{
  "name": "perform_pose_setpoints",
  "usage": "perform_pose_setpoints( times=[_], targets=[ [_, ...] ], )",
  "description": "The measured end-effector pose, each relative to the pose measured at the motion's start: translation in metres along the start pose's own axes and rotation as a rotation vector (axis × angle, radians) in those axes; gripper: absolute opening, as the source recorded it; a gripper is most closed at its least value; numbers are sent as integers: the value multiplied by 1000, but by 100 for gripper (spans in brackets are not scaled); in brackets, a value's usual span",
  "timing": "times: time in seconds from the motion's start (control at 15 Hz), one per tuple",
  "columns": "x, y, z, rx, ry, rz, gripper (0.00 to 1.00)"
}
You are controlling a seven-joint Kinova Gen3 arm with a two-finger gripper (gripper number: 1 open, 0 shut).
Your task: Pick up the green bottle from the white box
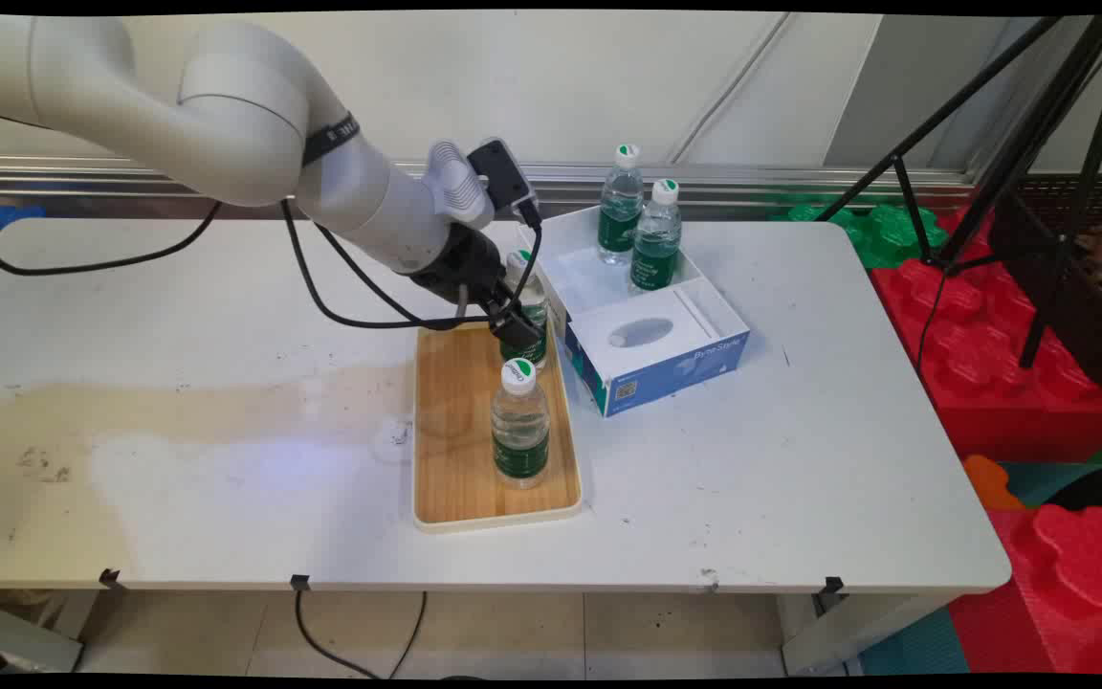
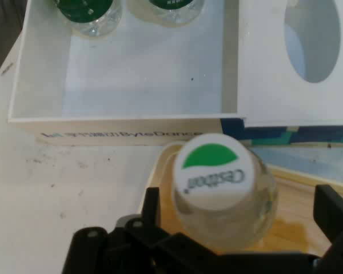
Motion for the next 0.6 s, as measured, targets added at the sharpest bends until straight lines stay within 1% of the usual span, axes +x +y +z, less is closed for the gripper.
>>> perform_pose_setpoints(
  times=[0.33,0.6],
  targets=[
    [1,-1,-19,0,6,16,100],
    [4,-5,-50,0,14,37,100]
  ],
)
